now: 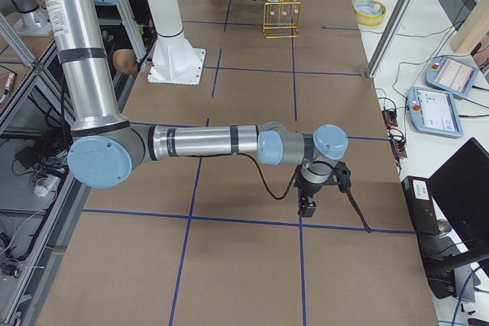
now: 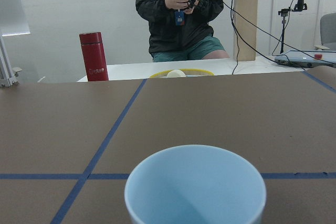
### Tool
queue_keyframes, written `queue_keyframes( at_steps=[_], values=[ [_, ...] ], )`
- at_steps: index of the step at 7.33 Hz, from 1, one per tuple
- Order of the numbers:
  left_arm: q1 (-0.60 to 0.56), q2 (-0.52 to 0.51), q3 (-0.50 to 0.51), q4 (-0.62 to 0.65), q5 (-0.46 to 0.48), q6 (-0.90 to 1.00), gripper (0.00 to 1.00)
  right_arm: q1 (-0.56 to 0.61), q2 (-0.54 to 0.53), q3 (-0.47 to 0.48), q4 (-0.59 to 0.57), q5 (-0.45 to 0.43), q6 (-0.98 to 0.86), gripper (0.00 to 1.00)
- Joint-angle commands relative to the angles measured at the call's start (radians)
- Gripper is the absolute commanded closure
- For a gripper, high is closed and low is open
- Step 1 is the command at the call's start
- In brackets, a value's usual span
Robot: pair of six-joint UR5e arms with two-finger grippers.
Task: Hang cup on cup holder
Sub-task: 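Lower the left gripper onto the light blue cup and grasp its rim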
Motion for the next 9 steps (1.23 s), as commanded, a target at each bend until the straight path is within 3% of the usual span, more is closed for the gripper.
queue_keyframes(
  at_steps=[1, 5, 6, 8, 9],
  values=[
    [-0.025, -0.029, 0.016, 0.001, -0.020, -0.001, 0.04, 0.000, 0.000, 0.001, 0.000, 0.000, 0.001, 0.00],
    [-0.040, -0.049, 0.039, 0.001, -0.023, -0.003, 0.10, 0.000, 0.000, 0.000, 0.000, 0.000, 0.001, 0.00],
    [-0.042, -0.052, 0.040, 0.001, -0.029, -0.003, 0.15, 0.000, 0.000, 0.001, 0.000, 0.000, -0.001, 0.00],
    [-0.055, -0.057, 0.040, 0.001, -0.038, -0.004, 0.38, 0.000, 0.000, 0.000, 0.000, 0.000, -0.001, 0.00],
    [-0.087, -0.069, 0.037, -0.001, -0.067, -0.001, 0.45, 0.000, 0.000, 0.000, 0.000, 0.000, -0.001, 0.00]
  ],
)
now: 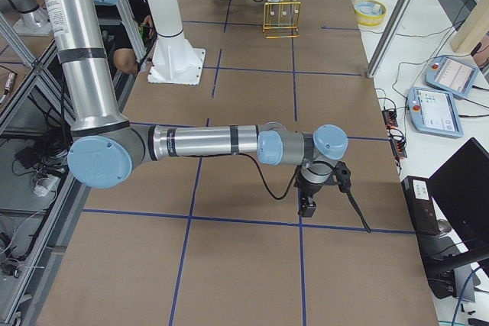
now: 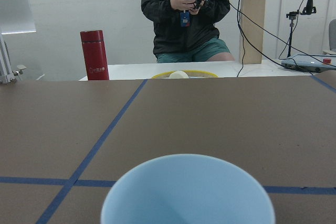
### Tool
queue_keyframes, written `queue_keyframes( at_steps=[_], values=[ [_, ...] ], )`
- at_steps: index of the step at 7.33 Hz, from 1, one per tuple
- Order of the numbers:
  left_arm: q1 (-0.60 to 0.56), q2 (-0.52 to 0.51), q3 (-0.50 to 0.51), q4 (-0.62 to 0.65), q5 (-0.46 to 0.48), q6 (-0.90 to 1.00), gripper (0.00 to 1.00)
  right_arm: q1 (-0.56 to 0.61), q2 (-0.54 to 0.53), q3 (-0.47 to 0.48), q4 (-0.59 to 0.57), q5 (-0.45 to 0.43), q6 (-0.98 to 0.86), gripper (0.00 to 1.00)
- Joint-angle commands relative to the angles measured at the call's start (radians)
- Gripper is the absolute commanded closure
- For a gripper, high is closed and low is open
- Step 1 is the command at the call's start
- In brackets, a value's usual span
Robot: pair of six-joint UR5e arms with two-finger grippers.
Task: Hang cup on cup holder
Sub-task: 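Lift the cup with the left gripper and tilt it sideways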
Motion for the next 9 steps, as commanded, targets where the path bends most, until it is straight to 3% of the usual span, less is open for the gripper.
queue_keyframes(
  at_steps=[1, 4, 9],
  values=[
    [-0.047, -0.017, -0.013, -0.001, -0.029, 0.007, 0.47, 0.000, 0.000, 0.000, 0.000, 0.000, 0.000, 0.00],
    [-0.111, -0.040, -0.138, -0.004, -0.079, 0.311, 0.48, 0.000, 0.000, 0.001, 0.000, 0.000, 0.000, 0.00],
    [-0.105, -0.025, -0.298, 0.003, -0.059, 0.837, 0.54, 0.000, 0.000, 0.001, 0.000, 0.000, 0.000, 0.00]
  ],
)
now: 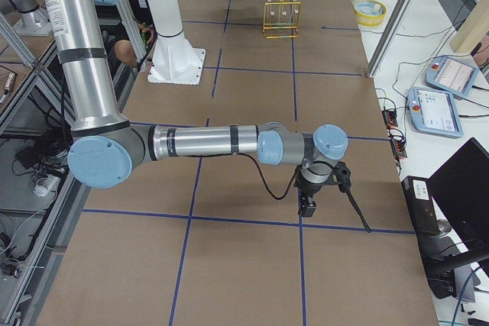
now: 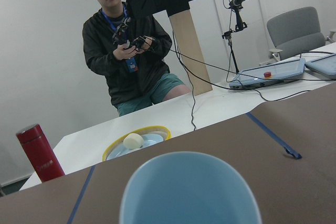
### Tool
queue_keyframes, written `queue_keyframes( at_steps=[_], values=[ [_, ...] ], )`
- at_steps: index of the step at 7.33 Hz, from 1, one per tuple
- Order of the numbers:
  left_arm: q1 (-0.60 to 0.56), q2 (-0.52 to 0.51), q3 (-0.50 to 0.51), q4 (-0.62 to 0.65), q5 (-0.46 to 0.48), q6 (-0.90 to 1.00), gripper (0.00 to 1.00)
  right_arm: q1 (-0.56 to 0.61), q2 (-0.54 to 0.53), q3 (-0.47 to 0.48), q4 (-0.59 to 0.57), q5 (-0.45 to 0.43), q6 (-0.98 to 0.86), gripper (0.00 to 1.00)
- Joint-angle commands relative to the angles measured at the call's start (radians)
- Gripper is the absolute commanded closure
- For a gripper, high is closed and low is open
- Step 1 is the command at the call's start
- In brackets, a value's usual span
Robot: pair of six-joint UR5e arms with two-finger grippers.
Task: Hang cup on cup holder
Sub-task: 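Lift the cup with the left gripper and tilt it sideways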
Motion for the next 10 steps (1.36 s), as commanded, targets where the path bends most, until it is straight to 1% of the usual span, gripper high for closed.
queue_keyframes(
  at_steps=[1, 2, 3, 4, 6, 8, 10],
  values=[
    [0.002, 0.015, -0.058, 0.015, 0.068, 0.232, 0.54, -0.001, 0.000, 0.000, 0.000, 0.000, 0.001, 0.00],
    [0.003, 0.019, -0.097, 0.039, 0.094, 0.320, 0.53, 0.001, 0.000, -0.001, 0.000, 0.000, 0.001, 0.00],
    [0.003, 0.048, -0.145, 0.082, 0.119, 0.418, 0.59, 0.001, 0.000, -0.001, 0.000, 0.000, 0.001, 0.00],
    [0.003, 0.058, -0.158, 0.108, 0.139, 0.482, 0.60, 0.001, 0.000, 0.000, 0.000, 0.000, 0.000, 0.00],
    [0.005, 0.055, -0.163, 0.192, 0.142, 0.488, 0.56, 0.001, 0.000, -0.001, 0.000, 0.000, 0.001, 0.00],
    [0.026, 0.056, -0.236, 0.359, 0.157, 0.489, 0.56, 0.001, 0.000, 0.000, 0.000, 0.000, 0.001, 0.00],
    [0.095, 0.059, -0.270, 0.506, 0.282, 0.491, 0.56, 0.001, 0.000, 0.000, 0.000, 0.000, 0.001, 0.00]
  ],
)
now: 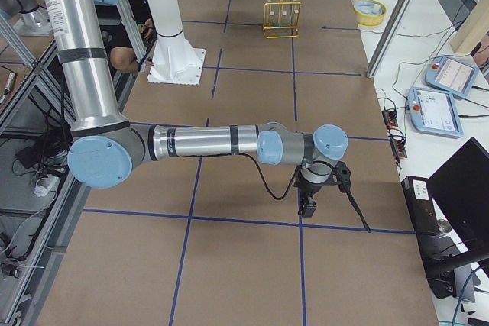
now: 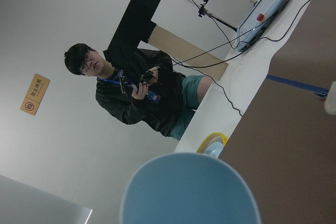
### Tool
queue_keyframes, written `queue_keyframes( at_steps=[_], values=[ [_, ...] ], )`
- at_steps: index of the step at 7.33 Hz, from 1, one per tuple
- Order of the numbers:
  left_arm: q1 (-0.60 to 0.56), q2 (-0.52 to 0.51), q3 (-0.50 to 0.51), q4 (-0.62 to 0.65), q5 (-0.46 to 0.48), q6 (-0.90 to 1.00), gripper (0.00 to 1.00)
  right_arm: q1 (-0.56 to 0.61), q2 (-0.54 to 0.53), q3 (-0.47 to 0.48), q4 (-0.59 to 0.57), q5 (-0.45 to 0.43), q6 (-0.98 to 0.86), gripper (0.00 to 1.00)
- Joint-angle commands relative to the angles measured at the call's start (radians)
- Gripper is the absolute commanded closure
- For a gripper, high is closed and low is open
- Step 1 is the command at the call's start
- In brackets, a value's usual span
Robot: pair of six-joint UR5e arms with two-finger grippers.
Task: Hang cup on cup holder
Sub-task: 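Lift the cup with the left gripper and tilt it sideways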
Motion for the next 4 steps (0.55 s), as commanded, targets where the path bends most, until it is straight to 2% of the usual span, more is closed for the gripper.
queue_keyframes(
  at_steps=[1, 2, 4],
  values=[
    [0.073, 0.019, -0.040, 0.148, 0.111, 0.003, 0.56, -0.002, 0.000, -0.001, 0.000, 0.000, -0.001, 0.00],
    [0.112, 0.054, -0.090, 0.206, 0.154, 0.048, 0.56, -0.002, 0.000, -0.001, 0.000, 0.000, -0.001, 0.00],
    [0.146, 0.067, -0.126, 0.324, 0.223, 0.127, 0.56, 0.000, 0.000, 0.001, 0.000, 0.000, -0.001, 0.00]
  ],
)
